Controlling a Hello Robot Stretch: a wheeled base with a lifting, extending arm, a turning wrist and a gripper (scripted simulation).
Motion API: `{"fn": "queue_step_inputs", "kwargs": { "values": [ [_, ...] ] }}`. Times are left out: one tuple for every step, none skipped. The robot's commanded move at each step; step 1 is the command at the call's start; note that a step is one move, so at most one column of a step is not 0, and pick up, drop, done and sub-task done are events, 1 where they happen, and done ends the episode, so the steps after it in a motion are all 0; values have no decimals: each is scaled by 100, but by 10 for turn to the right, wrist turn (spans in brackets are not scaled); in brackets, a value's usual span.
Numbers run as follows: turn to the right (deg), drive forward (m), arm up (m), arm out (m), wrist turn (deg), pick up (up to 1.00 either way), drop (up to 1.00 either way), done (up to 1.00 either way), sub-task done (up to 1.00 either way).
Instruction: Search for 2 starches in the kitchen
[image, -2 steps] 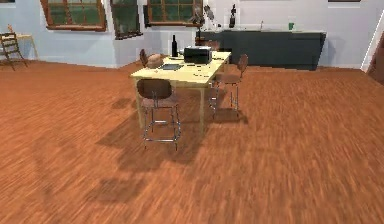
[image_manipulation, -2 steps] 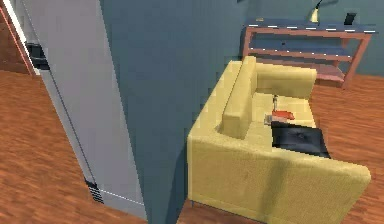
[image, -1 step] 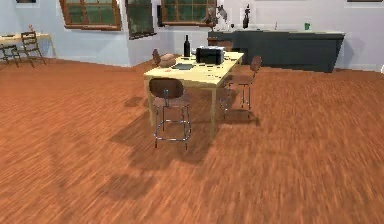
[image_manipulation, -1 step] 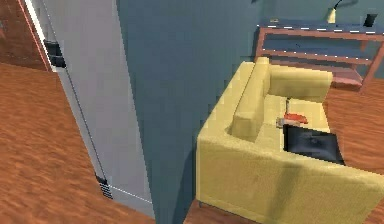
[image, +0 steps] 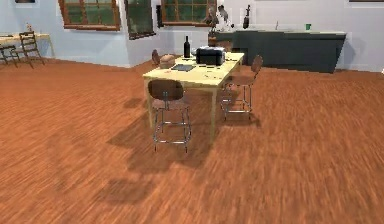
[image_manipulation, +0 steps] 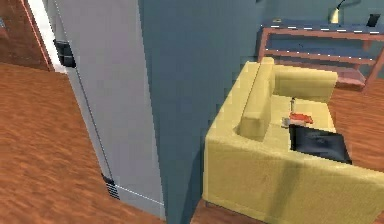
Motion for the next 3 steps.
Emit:
{"fn": "queue_step_inputs", "kwargs": {
  "values": [
    [120, 0, 0, 0, 0, 0, 0, 0, 0],
    [0, 100, 0, 0, 0, 0, 0, 0, 0],
    [30, 0, 0, 0, 0, 0, 0, 0, 0]
  ]
}}
